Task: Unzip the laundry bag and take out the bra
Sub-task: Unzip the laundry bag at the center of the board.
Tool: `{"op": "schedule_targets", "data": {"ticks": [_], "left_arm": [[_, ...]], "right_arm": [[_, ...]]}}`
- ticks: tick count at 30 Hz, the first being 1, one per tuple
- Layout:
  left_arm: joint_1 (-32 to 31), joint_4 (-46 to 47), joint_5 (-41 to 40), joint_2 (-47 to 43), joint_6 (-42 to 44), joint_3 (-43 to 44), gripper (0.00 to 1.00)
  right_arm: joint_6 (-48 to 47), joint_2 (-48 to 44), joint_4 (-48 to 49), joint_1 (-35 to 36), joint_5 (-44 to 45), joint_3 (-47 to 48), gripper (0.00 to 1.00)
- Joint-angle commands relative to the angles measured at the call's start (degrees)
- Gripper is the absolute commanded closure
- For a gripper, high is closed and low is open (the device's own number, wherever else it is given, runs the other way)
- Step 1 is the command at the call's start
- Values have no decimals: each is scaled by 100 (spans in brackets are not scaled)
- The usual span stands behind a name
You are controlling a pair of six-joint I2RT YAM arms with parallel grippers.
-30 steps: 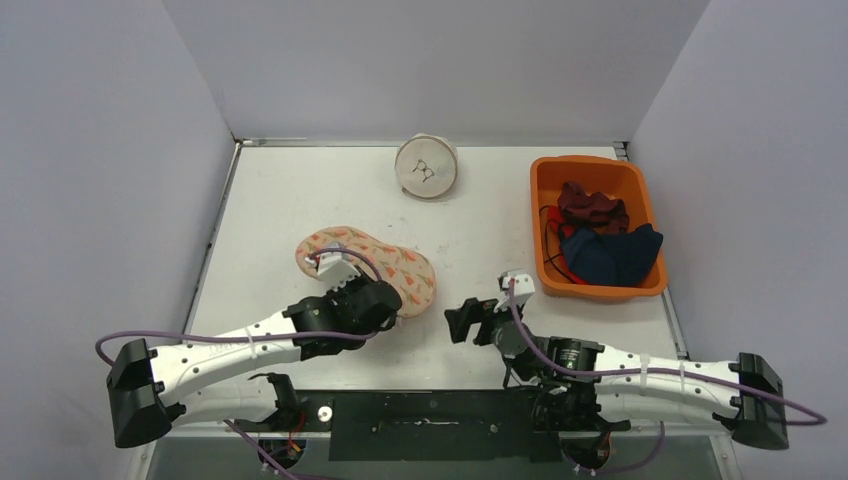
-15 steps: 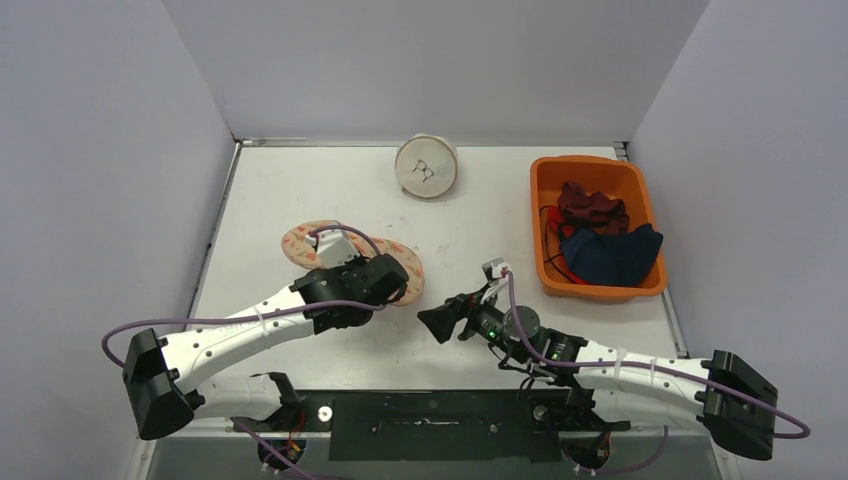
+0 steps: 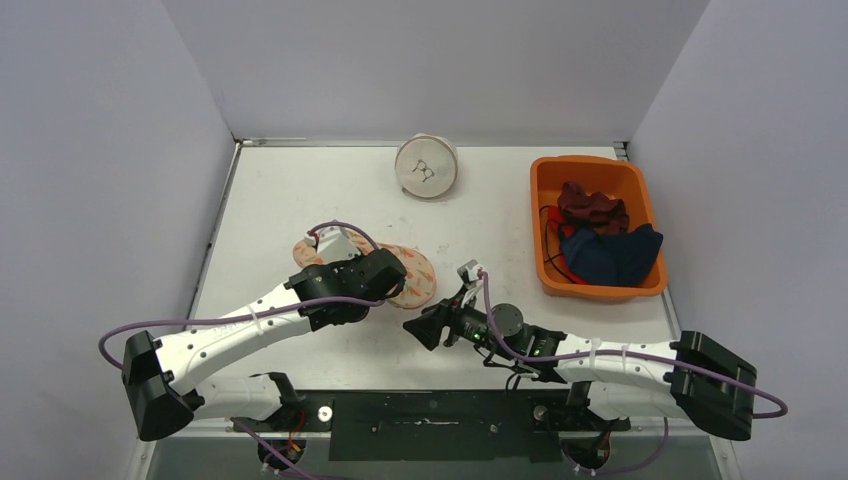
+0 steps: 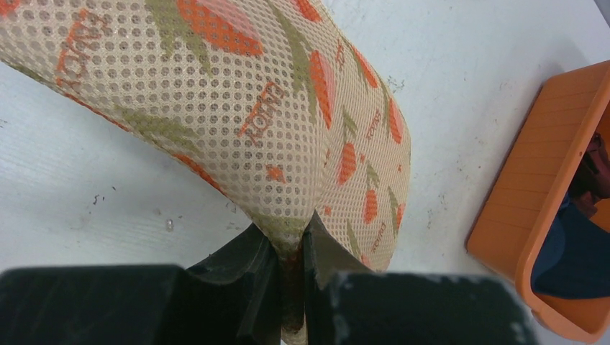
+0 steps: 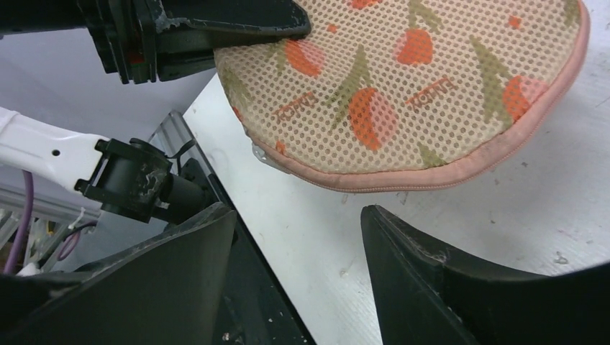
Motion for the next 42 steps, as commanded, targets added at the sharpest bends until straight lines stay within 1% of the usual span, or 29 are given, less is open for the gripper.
{"op": "schedule_targets", "data": {"ticks": [1, 8, 17, 23, 27, 38, 42], "left_arm": [[21, -126, -14, -52, -181, 287, 100], [21, -94, 23, 19, -235, 303, 100], [12, -9, 47, -19, -395, 272, 100], [-18, 84, 94, -88, -591, 158, 100], [-42, 323, 241, -161, -674, -6, 100], [-88, 412, 264, -214, -789, -54, 100], [-120, 437, 263, -219, -802, -53, 100]], "right_arm": [[71, 14, 687, 42, -102, 227, 38], [192, 101, 810, 41, -177, 220, 37], [537, 311, 1171, 57, -95, 196, 42], [634, 489, 1652, 83, 34, 115, 46], [638, 567, 1848, 120, 339, 76, 46], [624, 553, 1833, 156, 661, -56, 50], [620, 515, 1796, 157, 727, -87, 56]]}}
